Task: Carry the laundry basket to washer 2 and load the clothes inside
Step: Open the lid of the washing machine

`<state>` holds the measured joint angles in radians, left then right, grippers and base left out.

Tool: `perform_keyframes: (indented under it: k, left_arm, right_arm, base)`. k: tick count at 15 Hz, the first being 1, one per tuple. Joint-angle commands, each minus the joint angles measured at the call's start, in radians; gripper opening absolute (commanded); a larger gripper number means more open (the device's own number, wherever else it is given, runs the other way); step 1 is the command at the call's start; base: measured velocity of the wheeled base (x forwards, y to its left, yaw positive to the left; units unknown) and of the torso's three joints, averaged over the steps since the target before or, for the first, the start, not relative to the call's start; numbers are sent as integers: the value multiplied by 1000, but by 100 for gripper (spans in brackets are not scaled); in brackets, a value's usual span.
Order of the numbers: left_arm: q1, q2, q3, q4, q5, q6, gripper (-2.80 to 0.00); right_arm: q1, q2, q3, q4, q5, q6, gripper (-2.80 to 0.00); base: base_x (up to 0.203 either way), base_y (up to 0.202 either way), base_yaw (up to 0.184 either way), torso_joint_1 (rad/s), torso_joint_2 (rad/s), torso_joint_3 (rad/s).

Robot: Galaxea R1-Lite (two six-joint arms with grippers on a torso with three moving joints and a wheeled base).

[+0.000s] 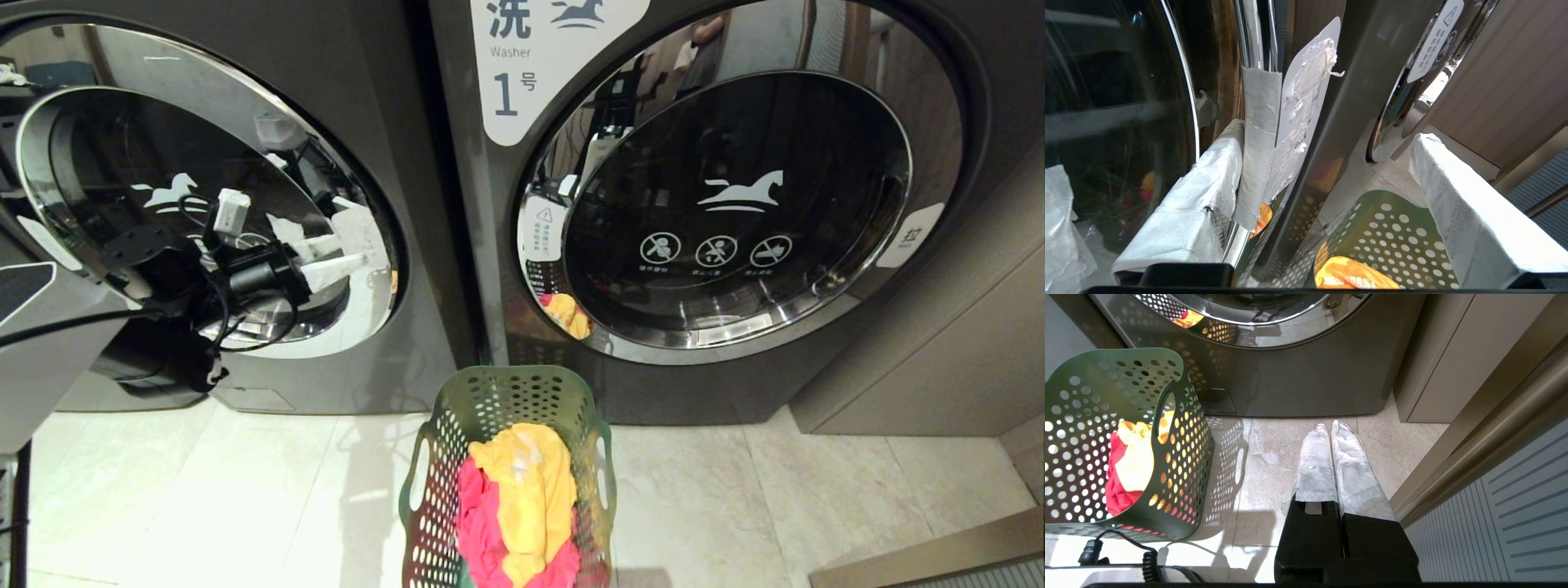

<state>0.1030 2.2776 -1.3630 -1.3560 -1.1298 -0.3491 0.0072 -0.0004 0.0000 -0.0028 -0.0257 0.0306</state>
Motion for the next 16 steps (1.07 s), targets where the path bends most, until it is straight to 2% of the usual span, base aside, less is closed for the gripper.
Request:
perform_keyframes:
  k: [1, 6, 8, 10, 12, 14, 16]
  left_arm:
    - [1, -27, 20, -10, -13, -2, 0]
    - [10, -74, 112, -42, -38, -1, 0]
    - [67, -119, 161, -57, -39, 5, 0]
    - [190, -213, 253, -59, -50, 5, 0]
    - [362, -317, 337, -59, -99, -8, 0]
    - [560, -448, 404, -59, -155, -51, 0]
    - [738, -626, 452, -58, -176, -134, 0]
  right_arm:
    - [0, 0, 0, 0, 0, 0, -280]
    - [0, 0, 0, 0, 0, 0, -280]
    - [0, 0, 0, 0, 0, 0, -280]
    - [0, 0, 0, 0, 0, 0, -280]
    - [0, 0, 0, 0, 0, 0, -280]
    - [0, 0, 0, 0, 1, 0, -280]
    - [0, 0, 0, 0, 0, 0, -280]
  base:
    - [0, 0, 0, 0, 0, 0]
    - [0, 0, 0, 0, 0, 0]
    - [0, 0, 0, 0, 0, 0]
    - [0, 0, 0, 0, 0, 0]
    - [0, 0, 0, 0, 0, 0]
    - [0, 0, 0, 0, 0, 0]
    - [0, 0, 0, 0, 0, 0]
